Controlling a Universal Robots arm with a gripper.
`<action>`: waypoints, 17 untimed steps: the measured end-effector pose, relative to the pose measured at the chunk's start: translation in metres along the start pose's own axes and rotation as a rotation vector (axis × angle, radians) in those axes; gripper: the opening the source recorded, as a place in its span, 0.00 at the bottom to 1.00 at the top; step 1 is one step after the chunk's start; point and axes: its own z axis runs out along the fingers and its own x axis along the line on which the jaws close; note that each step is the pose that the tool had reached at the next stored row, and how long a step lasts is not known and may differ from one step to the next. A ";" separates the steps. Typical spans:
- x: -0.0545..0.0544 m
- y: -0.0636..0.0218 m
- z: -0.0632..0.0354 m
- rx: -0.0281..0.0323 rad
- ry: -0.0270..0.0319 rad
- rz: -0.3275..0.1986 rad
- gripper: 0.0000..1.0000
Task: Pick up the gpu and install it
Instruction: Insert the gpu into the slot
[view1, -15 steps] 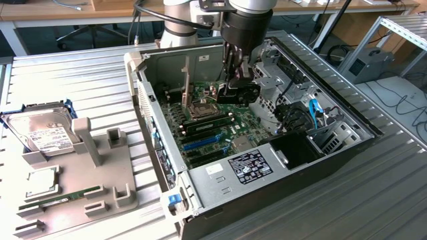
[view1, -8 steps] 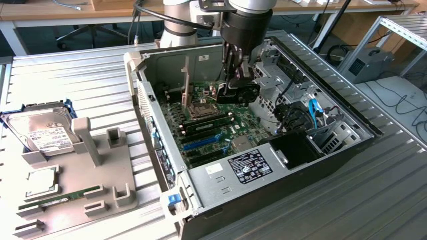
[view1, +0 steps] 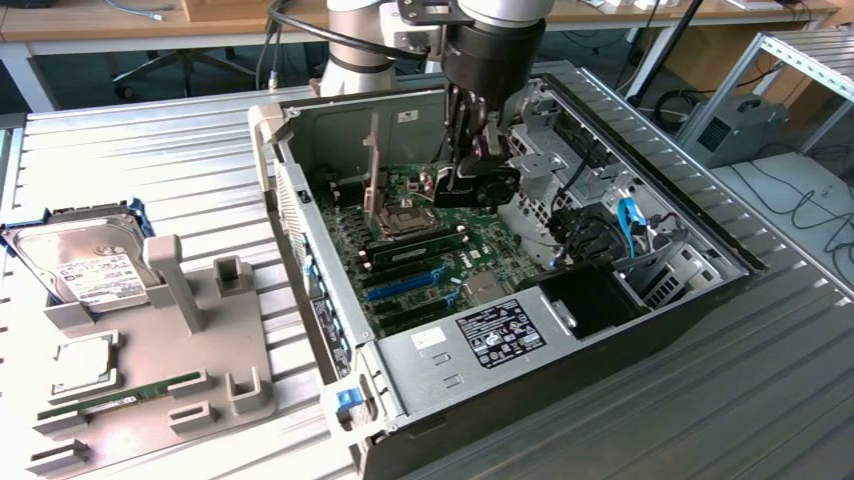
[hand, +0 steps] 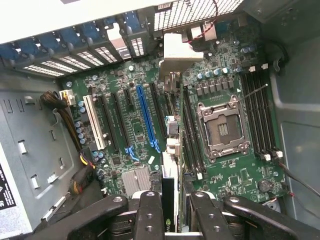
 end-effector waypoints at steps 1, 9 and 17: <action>0.000 0.0000 0.0000 0.0000 -0.0001 -0.002 0.26; 0.000 0.0000 0.0000 -0.0004 -0.0005 -0.014 0.26; 0.000 0.0000 0.0001 -0.0007 -0.0009 -0.026 0.26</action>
